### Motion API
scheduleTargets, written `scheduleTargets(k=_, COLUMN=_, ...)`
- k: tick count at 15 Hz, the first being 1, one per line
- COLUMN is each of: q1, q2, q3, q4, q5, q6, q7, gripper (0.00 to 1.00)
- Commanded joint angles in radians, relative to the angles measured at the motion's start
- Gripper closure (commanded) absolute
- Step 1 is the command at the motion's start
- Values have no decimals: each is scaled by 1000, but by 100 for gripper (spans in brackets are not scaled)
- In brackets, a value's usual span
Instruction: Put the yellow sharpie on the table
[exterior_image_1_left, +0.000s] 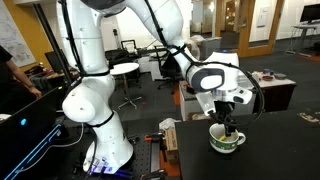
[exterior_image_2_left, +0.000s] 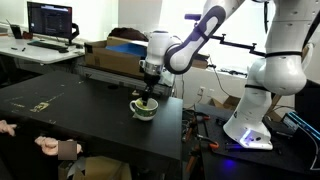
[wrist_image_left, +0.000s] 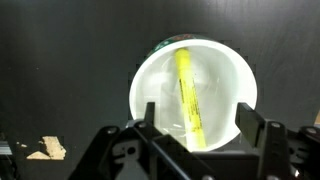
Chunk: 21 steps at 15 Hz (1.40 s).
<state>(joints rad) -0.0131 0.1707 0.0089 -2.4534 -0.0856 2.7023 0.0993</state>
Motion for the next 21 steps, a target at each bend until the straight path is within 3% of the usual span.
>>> scheduleTargets(k=1, q1=12, q2=37, q3=5, q4=18, q5=31, q6=1, q7=-29, gripper=21)
scheduleTargets(k=4, q1=17, q2=57, q3=8, q4=14, q5=33, q6=18, q7=-25, gripper=33)
scheduleTargets(k=5, q1=19, q2=62, q3=7, q4=13, q5=33, q6=24, q7=-22, gripper=44)
scheduleTargets(k=7, q1=23, q2=69, q3=6, q4=7, q5=30, q6=41, q7=-15, gripper=53)
scheduleTargets(k=9, q1=26, q2=75, q3=5, q4=2, q5=29, q6=67, q7=-12, gripper=69)
scheduleTargets(k=11, q1=31, q2=81, q3=3, q4=-4, q5=24, q6=97, q7=-8, gripper=70)
scheduleTargets(k=14, q1=34, q2=83, q3=2, q4=-11, q5=24, q6=125, q7=-7, gripper=60)
scheduleTargets(k=15, q1=35, q2=84, q3=2, q4=-14, q5=25, q6=131, q7=-5, gripper=45)
scheduleTargets(k=17, q1=38, q2=87, q3=1, q4=-18, q5=23, q6=137, q7=-2, gripper=34)
scheduleTargets(k=20, q1=31, q2=74, q3=-4, q4=-13, q5=23, q6=122, q7=-12, gripper=29)
scheduleTargets(k=21, q1=26, q2=67, q3=-6, q4=-10, q5=25, q6=115, q7=-19, gripper=31)
